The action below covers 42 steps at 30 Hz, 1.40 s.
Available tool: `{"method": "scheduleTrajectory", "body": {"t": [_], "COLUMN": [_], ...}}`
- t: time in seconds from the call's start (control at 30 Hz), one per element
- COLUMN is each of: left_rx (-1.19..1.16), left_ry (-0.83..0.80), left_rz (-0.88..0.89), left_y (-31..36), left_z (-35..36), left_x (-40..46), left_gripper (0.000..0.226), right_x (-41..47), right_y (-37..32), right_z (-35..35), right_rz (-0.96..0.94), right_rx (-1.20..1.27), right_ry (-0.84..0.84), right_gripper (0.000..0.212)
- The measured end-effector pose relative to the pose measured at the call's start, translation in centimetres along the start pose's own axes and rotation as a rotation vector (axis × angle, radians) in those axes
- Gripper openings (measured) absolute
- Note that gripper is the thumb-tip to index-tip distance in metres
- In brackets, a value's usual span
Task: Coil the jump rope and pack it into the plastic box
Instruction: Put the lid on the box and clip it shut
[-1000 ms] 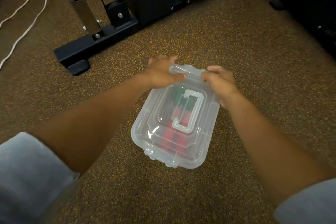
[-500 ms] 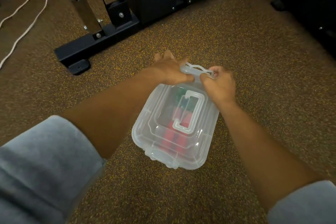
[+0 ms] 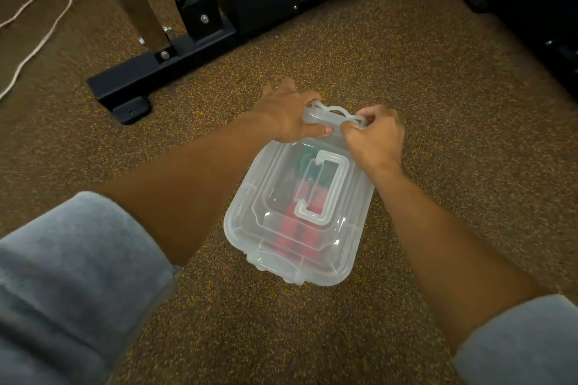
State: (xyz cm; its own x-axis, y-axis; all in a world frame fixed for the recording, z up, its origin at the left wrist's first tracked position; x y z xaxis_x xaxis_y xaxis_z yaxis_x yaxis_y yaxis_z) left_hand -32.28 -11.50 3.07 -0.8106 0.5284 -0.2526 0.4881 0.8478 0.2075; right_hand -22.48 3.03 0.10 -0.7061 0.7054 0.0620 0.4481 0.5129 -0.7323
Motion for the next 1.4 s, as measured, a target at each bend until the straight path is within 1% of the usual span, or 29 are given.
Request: {"method": "scheduleTrajectory", "body": {"t": [0.17,0.27,0.37,0.47,0.57,0.63,0.7,0.77,0.87,0.97,1.03,1.1,1.17,1.2,1.3,1.37,1.4], "left_rx": [-0.011,-0.026,-0.051,-0.051,-0.106,-0.119,-0.088,-0.034,0.036,0.1,0.171,0.271,0.343,0.357,0.351,0.308,0.277], "left_ry": [0.017,0.036,0.114,0.269,0.394,0.442,0.456,0.435,0.357,0.278,0.219,0.185,0.219,0.255,0.337,0.366,0.355], "left_rz": [0.019,0.023,0.007,0.041,0.15,0.273,0.414,0.52,0.566,0.56,0.535,0.517,0.503,0.486,0.443,0.473,0.5], "left_y": [-0.4,-1.2,-1.3,-0.8,-1.1,-1.5,-2.4,-3.7,-5.0,-5.3,-5.6,-5.9,-6.0,-5.9,-5.6,-5.9,-6.2], "left_z": [0.1,0.5,0.9,1.8,2.6,3.0,3.5,4.3,5.3,6.2,7.0,8.1,8.9,9.2,9.7,9.7,9.7], "left_x": [0.1,0.1,-0.7,-2.8,-6.0,-9.0,-12.3,-15.1,-18.2,-20.2,-21.2,-21.8,-22.0,-21.8,-21.4,-21.4,-21.4], "left_gripper": [0.066,0.064,0.066,0.068,0.061,0.053,0.043,0.039,0.051,0.073,0.086,0.096,0.1,0.101,0.105,0.103,0.102], "right_x": [-0.1,-0.2,-0.7,-2.0,-4.5,-6.5,-8.4,-10.6,-14.3,-17.5,-19.5,-21.1,-22.0,-22.1,-22.1,-22.0,-22.0], "right_y": [-0.1,-0.4,-0.4,-0.9,-1.3,-1.1,-0.1,1.2,3.1,4.3,5.2,6.3,7.4,7.7,7.8,7.9,8.0], "right_z": [0.2,0.4,0.4,-0.3,-1.1,-1.5,-2.1,-2.7,-3.8,-4.3,-4.1,-3.6,-3.0,-2.7,-1.8,-1.6,-1.6], "right_rz": [-0.06,-0.093,-0.083,-0.132,-0.269,-0.388,-0.534,-0.655,-0.793,-0.882,-0.919,-0.944,-0.965,-0.973,-0.969,-0.955,-0.954], "right_rx": [-0.016,-0.029,0.009,0.004,-0.089,-0.09,-0.091,-0.12,-0.167,-0.188,-0.224,-0.328,-0.461,-0.511,-0.539,-0.528,-0.53], "right_ry": [0.035,0.023,0.034,0.09,0.091,0.058,0.023,-0.014,-0.045,-0.082,-0.123,-0.143,-0.119,-0.086,0.009,0.031,0.028], "right_gripper": [0.026,0.022,0.03,0.042,0.041,0.039,0.035,0.033,0.038,0.047,0.059,0.075,0.086,0.087,0.083,0.077,0.076]}}
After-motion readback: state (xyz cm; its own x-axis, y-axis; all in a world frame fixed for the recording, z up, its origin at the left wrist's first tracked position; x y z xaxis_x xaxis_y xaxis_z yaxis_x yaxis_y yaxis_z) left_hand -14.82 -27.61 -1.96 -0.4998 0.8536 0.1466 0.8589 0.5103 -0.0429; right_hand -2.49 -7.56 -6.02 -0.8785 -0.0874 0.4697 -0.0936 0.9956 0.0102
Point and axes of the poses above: each hand's wrist, its own x-axis towards the middle knuckle, its own z-axis out of the palm, y = z × x, the point moved 2 cm from there along x, towards the middle knuckle, and after that the axes turned 8 degrees about y, right-handed, at the moved point
